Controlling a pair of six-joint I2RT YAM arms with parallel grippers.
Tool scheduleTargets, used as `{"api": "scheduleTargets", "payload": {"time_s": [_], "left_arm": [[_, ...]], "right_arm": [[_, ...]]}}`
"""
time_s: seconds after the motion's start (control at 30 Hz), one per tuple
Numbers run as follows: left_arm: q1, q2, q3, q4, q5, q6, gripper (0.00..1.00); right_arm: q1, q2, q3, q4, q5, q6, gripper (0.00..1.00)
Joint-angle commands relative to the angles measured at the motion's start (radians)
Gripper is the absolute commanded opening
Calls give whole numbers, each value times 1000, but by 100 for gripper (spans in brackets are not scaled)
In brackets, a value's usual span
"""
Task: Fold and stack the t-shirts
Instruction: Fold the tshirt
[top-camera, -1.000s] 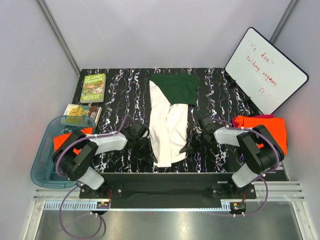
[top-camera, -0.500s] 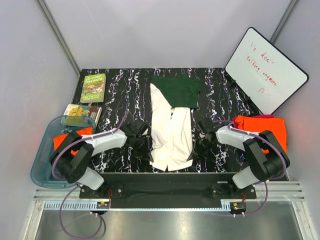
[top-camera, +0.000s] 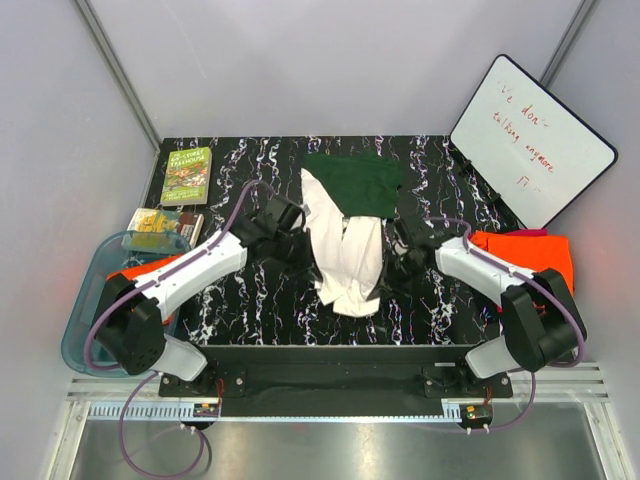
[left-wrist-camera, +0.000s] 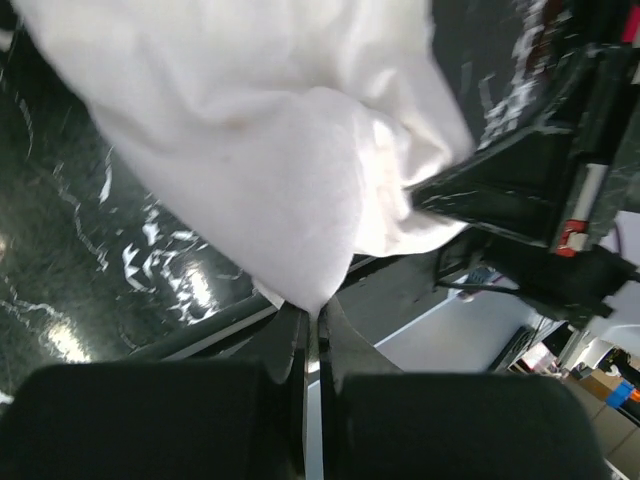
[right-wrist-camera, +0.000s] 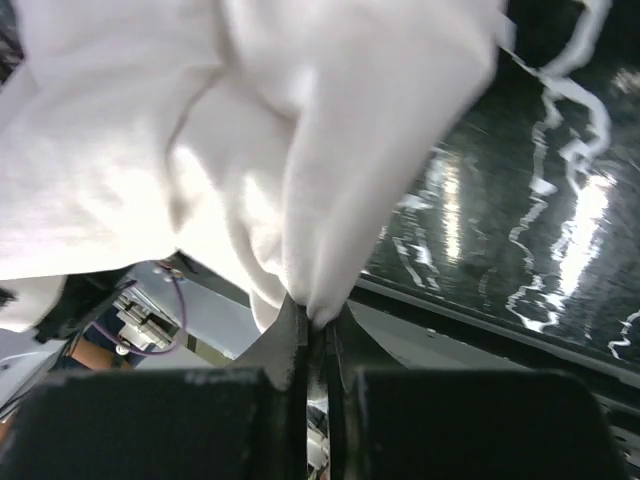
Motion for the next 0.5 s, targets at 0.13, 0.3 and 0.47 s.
{"api": "scheduleTargets", "payload": {"time_s": [0.13, 0.3, 0.47], "left_arm": [[20, 119, 220, -50, -11, 43, 0], [69, 193, 298, -64, -7, 70, 0], [135, 294, 376, -77, 13, 107, 0]], "right_arm": [[-19, 127, 298, -73, 35, -121, 1], [-75, 257, 459, -107, 44, -187, 1], [-117, 412, 643, -139, 47, -239, 1]]}}
